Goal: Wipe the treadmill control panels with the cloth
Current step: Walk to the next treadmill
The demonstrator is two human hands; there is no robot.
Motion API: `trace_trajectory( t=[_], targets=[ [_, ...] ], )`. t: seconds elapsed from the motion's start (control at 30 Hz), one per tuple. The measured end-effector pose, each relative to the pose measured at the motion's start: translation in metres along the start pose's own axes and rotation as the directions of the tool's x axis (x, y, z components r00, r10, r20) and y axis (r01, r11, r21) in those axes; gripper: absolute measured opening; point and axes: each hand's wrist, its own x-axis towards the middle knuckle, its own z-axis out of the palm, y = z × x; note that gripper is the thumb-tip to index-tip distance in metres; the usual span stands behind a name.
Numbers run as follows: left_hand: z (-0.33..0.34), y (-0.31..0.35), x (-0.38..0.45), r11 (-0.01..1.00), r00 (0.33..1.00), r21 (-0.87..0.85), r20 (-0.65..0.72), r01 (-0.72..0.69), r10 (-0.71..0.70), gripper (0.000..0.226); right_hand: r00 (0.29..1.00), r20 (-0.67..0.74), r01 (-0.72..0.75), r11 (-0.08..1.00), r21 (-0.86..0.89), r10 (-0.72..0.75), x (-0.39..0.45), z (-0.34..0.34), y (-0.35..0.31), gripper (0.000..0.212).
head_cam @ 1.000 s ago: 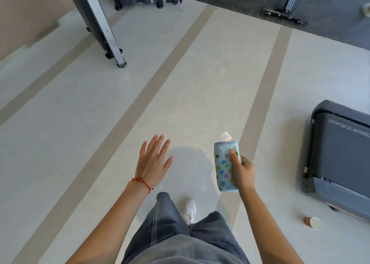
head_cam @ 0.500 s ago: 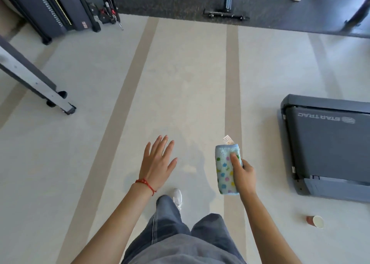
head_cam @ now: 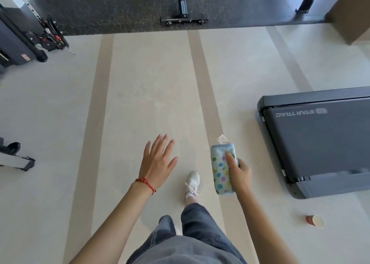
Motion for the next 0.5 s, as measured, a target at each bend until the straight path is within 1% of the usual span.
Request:
trace_trajectory(
  t=[0.23,0.37,0.5],
  targets=[
    [0.006,0.008,0.136,0.995,0.995,-0.010,0.003,-0.103,0.103,0.053,0.996,-0.082,0.027,0.998,0.054,-0.023,0.097,-0.013,-0.069,0.033],
    [0.004,0.020,0.207,0.982,0.982,-0.006,0.003,-0.186,0.186,0.055,0.991,-0.130,0.048,0.995,0.084,-0.037,0.137,-0.027,-0.106,0.030],
    [0.010,0.037,0.266,0.957,0.957,-0.018,0.015,-0.290,0.290,0.053,0.975,-0.221,0.016,0.989,0.149,0.017,0.165,-0.041,-0.121,0.030]
  ],
)
